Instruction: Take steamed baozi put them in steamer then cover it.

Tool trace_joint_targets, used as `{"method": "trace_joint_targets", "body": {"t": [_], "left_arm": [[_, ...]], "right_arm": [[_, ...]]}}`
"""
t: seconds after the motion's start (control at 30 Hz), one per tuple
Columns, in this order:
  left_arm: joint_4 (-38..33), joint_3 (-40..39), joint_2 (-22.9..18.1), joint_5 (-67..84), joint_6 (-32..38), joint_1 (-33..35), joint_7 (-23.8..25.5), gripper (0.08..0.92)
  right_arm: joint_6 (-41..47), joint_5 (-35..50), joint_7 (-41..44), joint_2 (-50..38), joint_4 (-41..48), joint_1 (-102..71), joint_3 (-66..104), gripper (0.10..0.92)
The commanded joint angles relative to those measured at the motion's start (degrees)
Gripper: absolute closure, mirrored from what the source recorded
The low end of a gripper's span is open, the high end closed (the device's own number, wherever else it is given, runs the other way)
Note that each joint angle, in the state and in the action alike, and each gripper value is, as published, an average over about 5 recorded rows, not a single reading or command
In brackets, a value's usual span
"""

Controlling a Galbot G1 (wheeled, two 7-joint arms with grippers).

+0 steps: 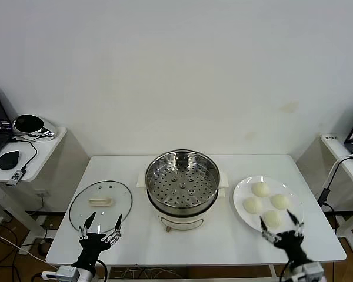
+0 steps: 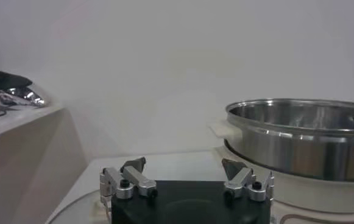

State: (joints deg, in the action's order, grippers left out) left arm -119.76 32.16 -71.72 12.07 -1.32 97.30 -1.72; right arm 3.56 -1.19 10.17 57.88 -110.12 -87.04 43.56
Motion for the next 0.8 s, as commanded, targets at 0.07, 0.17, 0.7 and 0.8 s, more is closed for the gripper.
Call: {"method": "trace_joint_targets", "body": {"t": [0.07,0.17,0.7,0.8], "left_arm": [[0.54,-0.06,0.34,-3.69,-0.38,-0.01,0.22,0.177],[0.96,0.01,0.28,-4.76,-0.05,-0.03,0.01,0.177],[2.54,2.90,1.39,-5.73,0.42,-0.50,0.08,0.177],[2.92,3.42,1.70,-5.72,0.38,-0.73,0.22,0.177]], "right_arm": [[8.34,-13.18,15.93,-20.45,8.12,16.50,-3.57,0.203],[8.78,-15.27,23.81,-26.51,11.36,22.91,-9.12,0.203],[-0.03,-20.96,50.07,-27.37,36.74,67.08,-51.30,0.203],[-0.89,-20.86,52.13,-24.63,40.17,70.46,-55.22,0.203]]}}
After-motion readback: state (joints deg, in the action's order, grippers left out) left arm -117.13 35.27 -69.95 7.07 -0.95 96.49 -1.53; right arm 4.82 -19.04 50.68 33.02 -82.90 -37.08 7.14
